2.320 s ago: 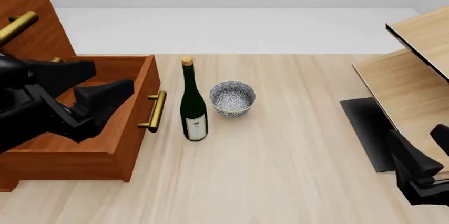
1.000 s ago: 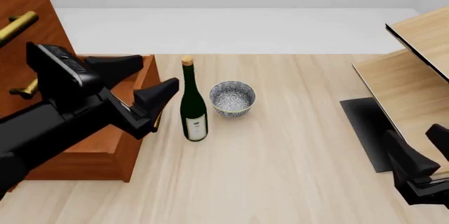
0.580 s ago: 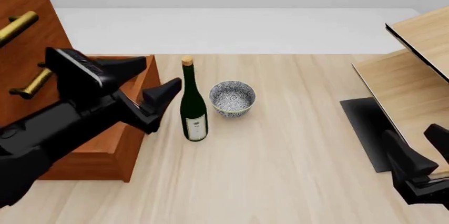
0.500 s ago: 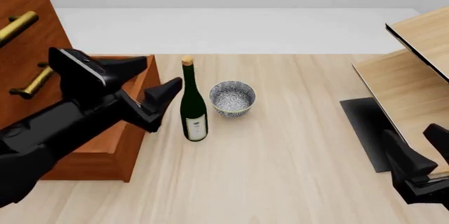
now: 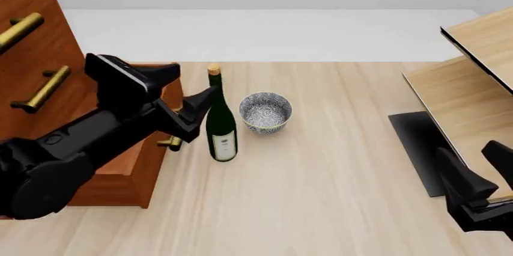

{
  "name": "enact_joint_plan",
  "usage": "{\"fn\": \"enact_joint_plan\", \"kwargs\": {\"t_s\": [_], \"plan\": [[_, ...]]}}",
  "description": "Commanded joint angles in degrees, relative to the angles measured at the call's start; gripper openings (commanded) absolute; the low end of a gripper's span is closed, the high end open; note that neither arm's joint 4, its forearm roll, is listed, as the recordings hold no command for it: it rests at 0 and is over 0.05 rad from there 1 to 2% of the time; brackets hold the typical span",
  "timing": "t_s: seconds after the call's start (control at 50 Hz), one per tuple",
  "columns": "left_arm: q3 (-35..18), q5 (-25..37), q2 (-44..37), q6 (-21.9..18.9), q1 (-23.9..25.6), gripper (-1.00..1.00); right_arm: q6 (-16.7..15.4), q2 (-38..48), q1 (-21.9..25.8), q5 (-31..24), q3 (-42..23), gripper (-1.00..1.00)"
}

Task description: Put the wine bottle in the bottom drawer of the cabinet.

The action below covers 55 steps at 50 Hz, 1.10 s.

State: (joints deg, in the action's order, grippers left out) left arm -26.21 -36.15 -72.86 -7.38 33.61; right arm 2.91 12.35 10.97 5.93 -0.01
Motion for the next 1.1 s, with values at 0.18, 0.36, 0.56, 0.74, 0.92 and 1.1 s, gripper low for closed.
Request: {"fn": "enact_joint_plan", "kwargs": {"t_s": [0.18,0.36,0.56,0.74,0.92,1.1], "plan": [[-2.47,-2.09,-5.09,-0.56,-0.09,1.00,0.24,0.08,0.10,-0.10,0.00,1.00],[-3.75,-3.30,-7.99,-0.68,-0.45,1.00,0.34,0.62,0.05,0.17,0.00,1.00],[-5.34,-3.89,-10.72,-0.47,-0.80,1.00,0.46,1.01,-0.08,0.26,0.00,1.00],[-6.12,-5.09,-13.09,-0.31,-0.96,1.00,0.71,1.47,0.02,0.38,0.00,1.00],[-7.48,-4.79,-14.52,-0.24,-0.98,1.00,0.89,2.05,0.13,0.69,0.00,1.00],[-7.93,-4.98,-15.22,0.31,-1.19,1.00,1.02,1.93,0.00,0.44,0.00,1.00]]}}
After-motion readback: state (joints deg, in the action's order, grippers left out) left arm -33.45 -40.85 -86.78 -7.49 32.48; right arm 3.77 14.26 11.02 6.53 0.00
